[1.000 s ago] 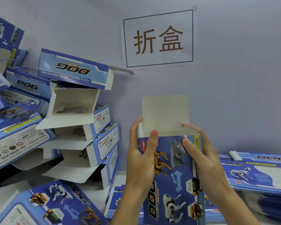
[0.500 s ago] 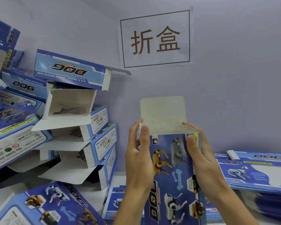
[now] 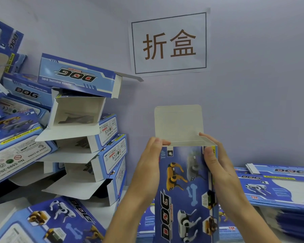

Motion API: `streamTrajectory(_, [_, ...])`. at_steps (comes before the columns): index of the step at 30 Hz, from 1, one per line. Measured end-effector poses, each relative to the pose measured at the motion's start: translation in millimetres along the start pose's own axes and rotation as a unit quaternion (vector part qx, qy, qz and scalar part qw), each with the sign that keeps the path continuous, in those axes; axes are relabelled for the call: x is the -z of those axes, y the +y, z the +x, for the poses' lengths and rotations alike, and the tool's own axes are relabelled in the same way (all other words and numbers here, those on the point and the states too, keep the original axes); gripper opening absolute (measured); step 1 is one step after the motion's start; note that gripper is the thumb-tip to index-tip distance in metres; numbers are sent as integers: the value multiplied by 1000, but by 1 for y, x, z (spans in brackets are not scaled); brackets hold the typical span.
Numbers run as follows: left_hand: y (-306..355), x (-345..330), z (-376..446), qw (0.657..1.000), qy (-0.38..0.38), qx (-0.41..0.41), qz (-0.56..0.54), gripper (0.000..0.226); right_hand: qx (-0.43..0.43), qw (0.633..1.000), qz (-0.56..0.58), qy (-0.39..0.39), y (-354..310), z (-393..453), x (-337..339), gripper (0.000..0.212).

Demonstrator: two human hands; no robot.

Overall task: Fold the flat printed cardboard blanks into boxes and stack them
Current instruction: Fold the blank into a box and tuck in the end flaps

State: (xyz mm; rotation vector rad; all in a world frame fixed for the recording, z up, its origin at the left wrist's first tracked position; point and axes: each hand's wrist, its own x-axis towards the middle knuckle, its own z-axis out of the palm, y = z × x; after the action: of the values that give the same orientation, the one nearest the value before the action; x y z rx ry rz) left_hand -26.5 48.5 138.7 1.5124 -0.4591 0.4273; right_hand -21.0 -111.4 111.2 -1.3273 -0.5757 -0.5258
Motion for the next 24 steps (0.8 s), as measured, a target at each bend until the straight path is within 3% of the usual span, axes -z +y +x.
streamTrajectory(5, [-4,-5,-2,999,48,-16,-5,29,-29,999,22,-34,-2,-1,-2,51])
streamTrajectory(10, [-9,-18,-7,995,83,-16,-58,36,-50,998,23,32,-9,1,0,51])
streamTrajectory(17, [-6,-14,-8,993,20,-23,-115,22,-43,996,-6,83,-19,9,-3,11])
streamTrajectory(21, [-4,-14,-8,982,8,5,-190,48,-64,992,-22,111,-27,15,-1,38])
streamTrajectory(24, [-7,-13,-7,982,6,18,-186,46,-79,995,0,53,-30,9,-2,43])
